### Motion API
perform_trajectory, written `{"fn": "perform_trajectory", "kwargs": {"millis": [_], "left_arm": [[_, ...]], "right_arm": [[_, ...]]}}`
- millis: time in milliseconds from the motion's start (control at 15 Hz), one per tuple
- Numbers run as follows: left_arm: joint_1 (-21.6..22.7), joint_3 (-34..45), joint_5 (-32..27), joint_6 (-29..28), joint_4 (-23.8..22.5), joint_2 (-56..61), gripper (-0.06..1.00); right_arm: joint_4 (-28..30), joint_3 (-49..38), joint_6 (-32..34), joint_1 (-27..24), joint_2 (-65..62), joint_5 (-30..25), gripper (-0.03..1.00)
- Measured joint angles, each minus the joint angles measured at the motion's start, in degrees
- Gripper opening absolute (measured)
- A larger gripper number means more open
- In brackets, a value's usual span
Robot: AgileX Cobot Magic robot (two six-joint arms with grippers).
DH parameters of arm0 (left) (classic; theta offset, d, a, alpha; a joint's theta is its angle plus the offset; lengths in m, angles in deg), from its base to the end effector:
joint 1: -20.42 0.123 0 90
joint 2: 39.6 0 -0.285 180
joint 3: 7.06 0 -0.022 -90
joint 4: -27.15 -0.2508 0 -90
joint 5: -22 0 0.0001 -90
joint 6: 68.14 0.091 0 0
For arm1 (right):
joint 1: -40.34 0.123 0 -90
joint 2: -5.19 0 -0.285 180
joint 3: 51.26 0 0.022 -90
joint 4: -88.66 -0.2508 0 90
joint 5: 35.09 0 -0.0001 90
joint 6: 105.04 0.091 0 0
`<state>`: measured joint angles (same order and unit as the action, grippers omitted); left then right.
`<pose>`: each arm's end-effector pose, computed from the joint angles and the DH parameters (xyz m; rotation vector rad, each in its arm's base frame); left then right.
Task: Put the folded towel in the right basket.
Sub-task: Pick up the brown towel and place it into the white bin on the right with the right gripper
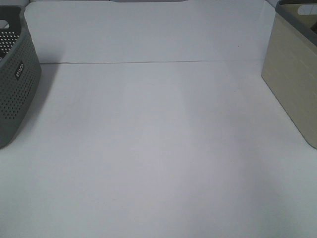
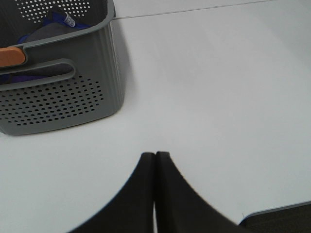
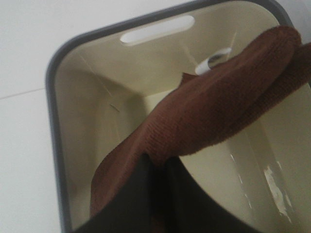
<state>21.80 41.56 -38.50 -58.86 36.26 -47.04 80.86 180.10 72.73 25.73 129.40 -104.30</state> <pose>-0.0057 -0.0127 0.2782 0.1468 2.0196 -0.0724 0.4374 -0.1021 0.3826 0.2716 2.4518 0.0517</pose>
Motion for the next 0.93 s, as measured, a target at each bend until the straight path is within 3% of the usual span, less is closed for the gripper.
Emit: {"fn": "perform_trajectory", "kwargs": {"millis": [200, 400, 533, 800, 933], "left_arm": [[0.00, 0.00, 0.00, 0.00, 0.00, 0.00, 0.00], [0.00, 0.00, 0.00, 0.00, 0.00, 0.00, 0.00], [0.00, 0.00, 0.00, 0.00, 0.00, 0.00, 0.00], [0.00, 0.00, 0.00, 0.00, 0.00, 0.00, 0.00], [0.00, 0.00, 0.00, 0.00, 0.00, 0.00, 0.00]], "right_arm": [[0.86, 0.00, 1.26, 0.00, 1.49, -0.57, 0.05], [0.11, -1.49, -2.46, 0.00, 1.60, -0.63, 0.05], [-2.23, -4.70, -6.30, 0.00, 1.60, -0.57, 0.05], [-0.57, -11.80, -7.16, 0.00, 1.60, -0.63, 0.05], [-0.46, -12.55, -6.76, 0.00, 1.60, -0.63, 0.14]]}}
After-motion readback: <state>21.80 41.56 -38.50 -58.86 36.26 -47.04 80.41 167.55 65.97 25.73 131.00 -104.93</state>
